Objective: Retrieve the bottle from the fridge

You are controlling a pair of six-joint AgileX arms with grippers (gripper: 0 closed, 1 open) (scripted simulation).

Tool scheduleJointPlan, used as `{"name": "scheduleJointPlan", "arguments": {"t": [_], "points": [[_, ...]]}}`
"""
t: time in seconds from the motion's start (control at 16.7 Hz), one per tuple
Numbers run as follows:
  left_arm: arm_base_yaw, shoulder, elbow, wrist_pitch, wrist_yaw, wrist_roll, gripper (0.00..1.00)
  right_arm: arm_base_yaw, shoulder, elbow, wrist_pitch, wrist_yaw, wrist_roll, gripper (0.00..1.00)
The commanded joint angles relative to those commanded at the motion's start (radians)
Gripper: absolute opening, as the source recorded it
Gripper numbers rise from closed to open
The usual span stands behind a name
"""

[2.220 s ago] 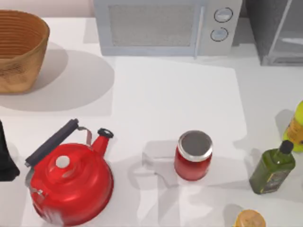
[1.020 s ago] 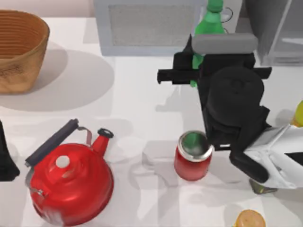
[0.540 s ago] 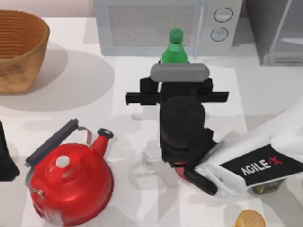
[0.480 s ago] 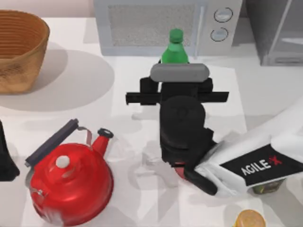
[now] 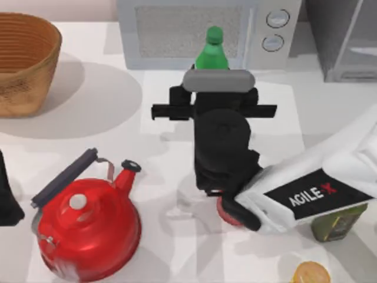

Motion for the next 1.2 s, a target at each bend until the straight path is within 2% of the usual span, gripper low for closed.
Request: {"name": "scheduleJointPlan", "arguments": {"t": [0.3, 0.6, 1.2], "points": [[0.000, 0.000, 0.000, 0.000, 0.000, 0.000, 1.00, -0.059, 0.127, 0.088, 0.020, -0.049, -0.006, 0.00], [0.000, 0.000, 0.000, 0.000, 0.000, 0.000, 1.00, -0.064, 0.145, 0.095, 0.022, -0.053, -0.009, 0.00], [0.000, 0.000, 0.000, 0.000, 0.000, 0.000, 1.00, -0.064, 0.145, 0.095, 0.022, -0.053, -0.009, 0.75]]}}
